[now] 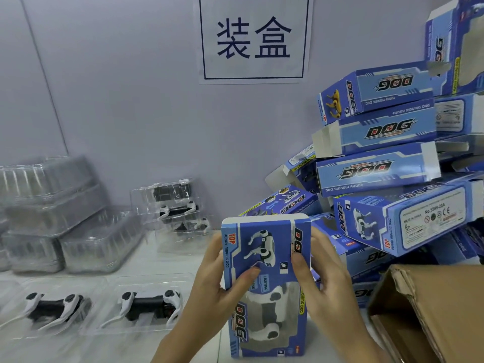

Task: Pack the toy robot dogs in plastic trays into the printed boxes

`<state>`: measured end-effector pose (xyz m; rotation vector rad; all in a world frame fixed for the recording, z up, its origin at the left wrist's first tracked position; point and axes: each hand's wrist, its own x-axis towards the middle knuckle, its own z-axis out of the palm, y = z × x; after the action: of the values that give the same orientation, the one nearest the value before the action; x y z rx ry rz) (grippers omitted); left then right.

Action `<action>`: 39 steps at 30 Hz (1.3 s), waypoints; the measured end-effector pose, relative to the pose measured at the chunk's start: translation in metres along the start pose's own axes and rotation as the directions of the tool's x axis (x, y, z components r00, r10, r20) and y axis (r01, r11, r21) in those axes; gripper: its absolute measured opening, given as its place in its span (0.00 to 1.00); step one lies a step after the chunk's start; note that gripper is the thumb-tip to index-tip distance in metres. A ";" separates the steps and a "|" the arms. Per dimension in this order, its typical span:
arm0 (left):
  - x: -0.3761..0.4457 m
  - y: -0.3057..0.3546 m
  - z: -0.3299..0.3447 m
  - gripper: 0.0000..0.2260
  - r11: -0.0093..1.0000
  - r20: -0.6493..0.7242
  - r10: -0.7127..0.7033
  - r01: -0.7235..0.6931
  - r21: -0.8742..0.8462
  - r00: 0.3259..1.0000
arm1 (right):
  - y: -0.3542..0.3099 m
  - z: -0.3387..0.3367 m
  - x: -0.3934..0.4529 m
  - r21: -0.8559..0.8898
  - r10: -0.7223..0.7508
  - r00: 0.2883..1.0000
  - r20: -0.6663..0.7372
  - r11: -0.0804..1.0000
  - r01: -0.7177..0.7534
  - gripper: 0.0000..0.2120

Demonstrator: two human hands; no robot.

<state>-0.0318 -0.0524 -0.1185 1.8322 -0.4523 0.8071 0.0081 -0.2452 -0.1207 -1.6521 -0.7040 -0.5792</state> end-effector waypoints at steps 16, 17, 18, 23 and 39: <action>-0.006 0.005 0.017 0.19 0.952 -0.225 0.076 -0.003 0.306 0.971 | -0.004 0.014 -0.011 -0.027 0.151 0.980 -0.131 0.987 -0.156 0.28; -0.007 0.007 0.018 0.20 0.927 -0.247 0.084 0.015 0.375 0.965 | -0.007 0.017 -0.013 -0.053 0.123 0.974 -0.189 0.989 -0.135 0.27; -0.008 0.009 0.019 0.22 0.905 -0.250 0.086 0.030 0.425 0.964 | -0.011 0.020 -0.014 -0.072 0.090 0.969 -0.230 0.991 -0.109 0.25; -0.017 0.015 0.015 0.23 0.943 -0.161 0.028 0.027 0.331 0.987 | -0.031 0.041 -0.027 -0.032 0.073 0.982 -0.174 0.996 -0.080 0.36; -0.004 0.001 0.010 0.34 0.977 -0.350 -0.016 0.089 0.194 0.936 | 0.001 0.002 -0.008 0.128 0.217 0.972 0.087 0.965 -0.227 0.55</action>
<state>-0.0320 -0.0622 -0.1234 1.8305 -0.0922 1.1501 0.0031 -0.2444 -0.1270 -1.6032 -0.5874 -0.3046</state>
